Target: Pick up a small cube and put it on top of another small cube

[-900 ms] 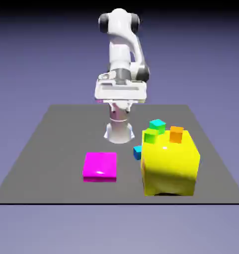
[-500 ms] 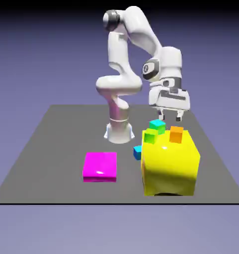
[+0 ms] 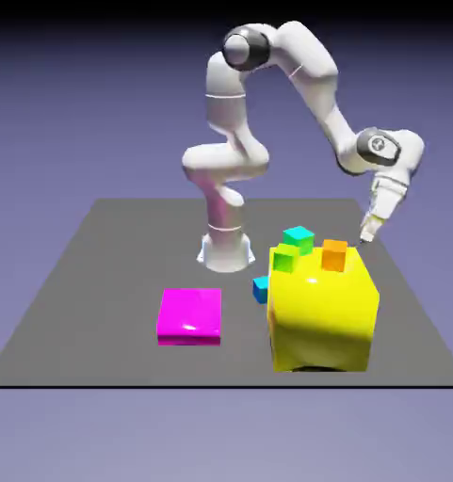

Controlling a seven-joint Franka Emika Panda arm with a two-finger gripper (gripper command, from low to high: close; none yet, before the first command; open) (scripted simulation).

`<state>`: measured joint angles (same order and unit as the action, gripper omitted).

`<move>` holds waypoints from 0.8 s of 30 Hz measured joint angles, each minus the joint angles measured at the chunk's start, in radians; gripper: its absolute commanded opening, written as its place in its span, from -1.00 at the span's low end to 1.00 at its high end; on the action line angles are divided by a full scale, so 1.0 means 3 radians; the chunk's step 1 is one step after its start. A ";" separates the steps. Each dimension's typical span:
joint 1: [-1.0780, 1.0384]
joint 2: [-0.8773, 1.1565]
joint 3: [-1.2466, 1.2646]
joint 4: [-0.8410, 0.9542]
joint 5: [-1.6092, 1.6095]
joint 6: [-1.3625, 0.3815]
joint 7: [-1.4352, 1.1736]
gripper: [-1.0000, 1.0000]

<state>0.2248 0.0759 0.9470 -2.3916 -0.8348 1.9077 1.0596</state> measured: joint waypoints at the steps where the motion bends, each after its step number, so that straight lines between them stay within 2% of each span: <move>1: -0.0004 0.0108 0.0082 0.0009 -0.0102 -0.0145 0.0025 0.00; 9: 0.0036 0.0972 0.0739 0.0079 -0.0916 -0.1303 0.0224 0.00; 14: -0.0303 0.1576 0.0428 -0.0432 -0.0922 -0.1479 -0.0052 0.00; 17: -0.0597 0.1870 0.0135 -0.0744 -0.0678 -0.1292 -0.0360 0.00; 22: -0.0632 0.2124 -0.0348 -0.0837 -0.1223 -0.1135 -0.0181 0.00; 23: -0.0634 0.2141 -0.0380 -0.0843 -0.1259 -0.1125 -0.0169 -1.00; 24: -0.0634 0.2141 -0.0380 -0.0843 -0.1260 -0.1125 -0.0169 -1.00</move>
<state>0.0346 0.7182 0.8331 -2.6446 -1.2127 1.5703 1.0091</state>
